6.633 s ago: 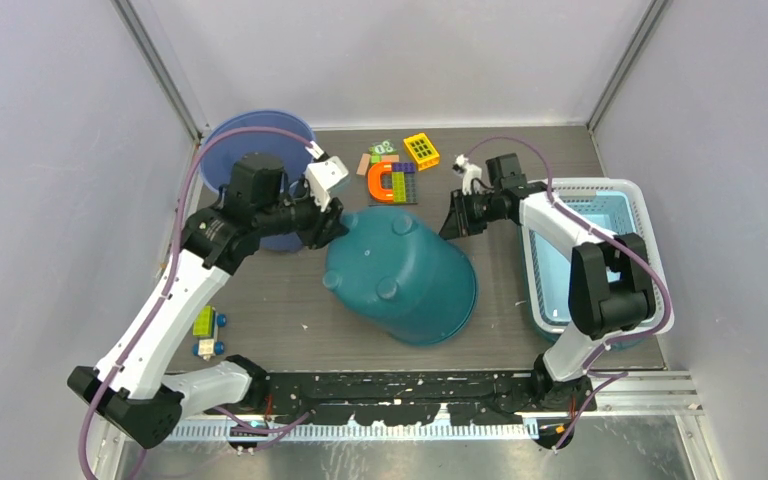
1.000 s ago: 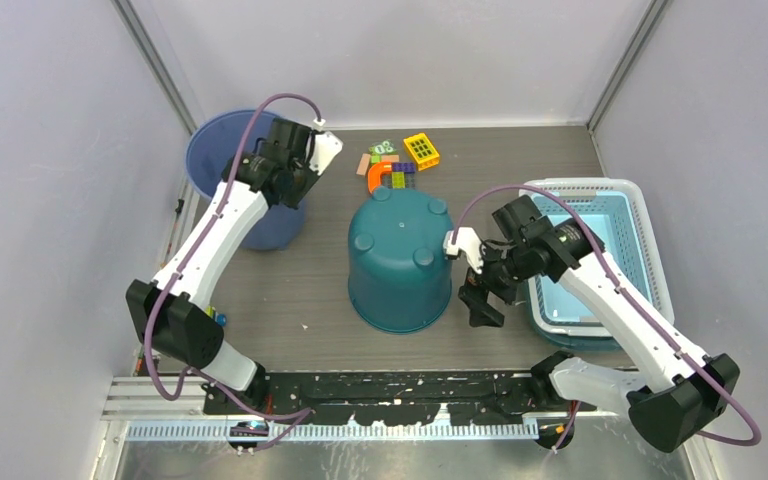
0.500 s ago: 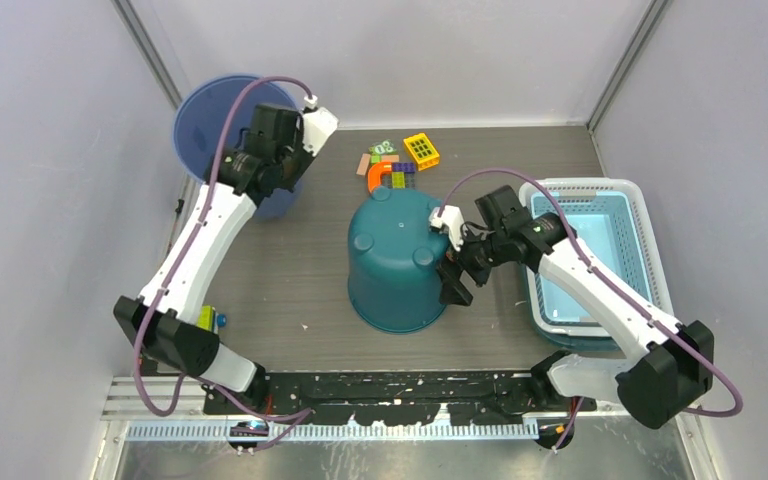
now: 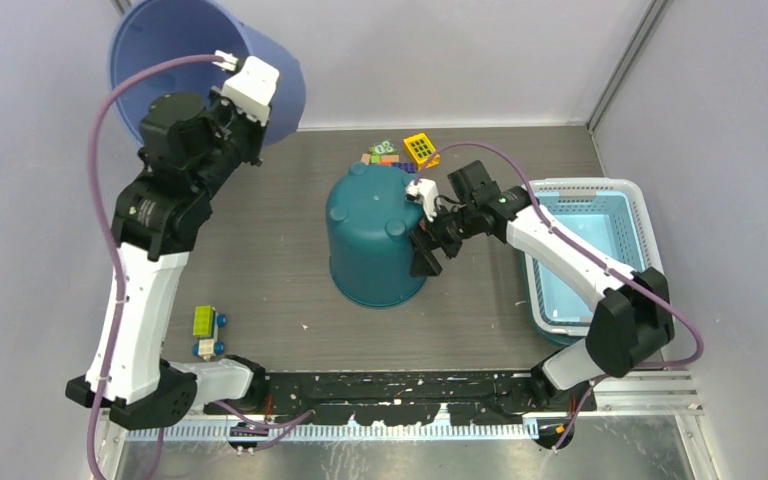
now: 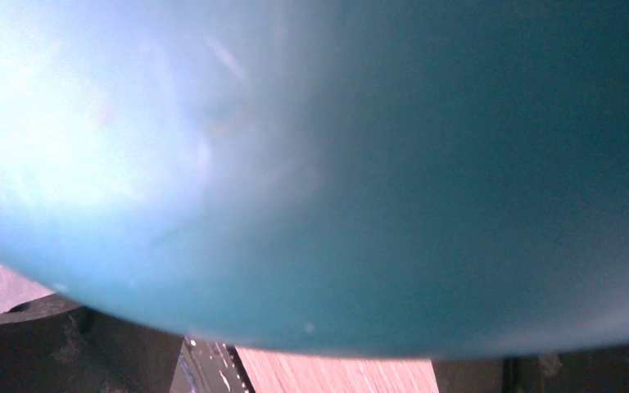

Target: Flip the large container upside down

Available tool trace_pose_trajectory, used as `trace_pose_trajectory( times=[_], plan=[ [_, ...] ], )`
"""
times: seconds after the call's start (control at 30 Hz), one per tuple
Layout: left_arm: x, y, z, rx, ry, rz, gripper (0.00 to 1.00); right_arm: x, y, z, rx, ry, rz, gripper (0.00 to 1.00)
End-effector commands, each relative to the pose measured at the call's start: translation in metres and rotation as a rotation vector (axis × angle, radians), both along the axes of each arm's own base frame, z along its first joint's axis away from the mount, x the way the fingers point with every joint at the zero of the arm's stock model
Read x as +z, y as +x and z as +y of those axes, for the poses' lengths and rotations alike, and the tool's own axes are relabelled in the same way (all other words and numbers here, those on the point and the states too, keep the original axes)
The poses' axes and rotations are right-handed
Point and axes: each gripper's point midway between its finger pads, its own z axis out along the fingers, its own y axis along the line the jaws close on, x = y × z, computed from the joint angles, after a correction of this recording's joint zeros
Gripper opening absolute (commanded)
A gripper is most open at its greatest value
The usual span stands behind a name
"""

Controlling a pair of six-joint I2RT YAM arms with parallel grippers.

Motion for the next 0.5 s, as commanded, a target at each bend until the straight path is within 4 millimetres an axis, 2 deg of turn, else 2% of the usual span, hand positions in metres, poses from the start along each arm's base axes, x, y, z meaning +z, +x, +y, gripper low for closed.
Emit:
trace_pose_trajectory(
  times=[0.0, 0.23, 0.37, 0.47],
  plan=[
    [0.071, -0.019, -0.008, -0.066, -0.154, -0.189, 0.01, 0.016, 0.02, 0.026, -0.024, 0.069, 0.012, 1.0],
    [0.118, -0.052, -0.016, -0.152, -0.327, -0.238, 0.0, 0.007, 0.043, 0.066, -0.007, 0.076, 0.07, 1.0],
    [0.133, -0.073, -0.021, -0.224, -0.387, -0.24, 0.01, 0.001, 0.052, 0.103, 0.034, 0.076, 0.09, 1.0],
    [0.138, -0.084, -0.023, -0.261, -0.416, -0.234, 0.0, 0.008, 0.062, 0.131, 0.055, 0.105, 0.096, 1.0]
  ],
)
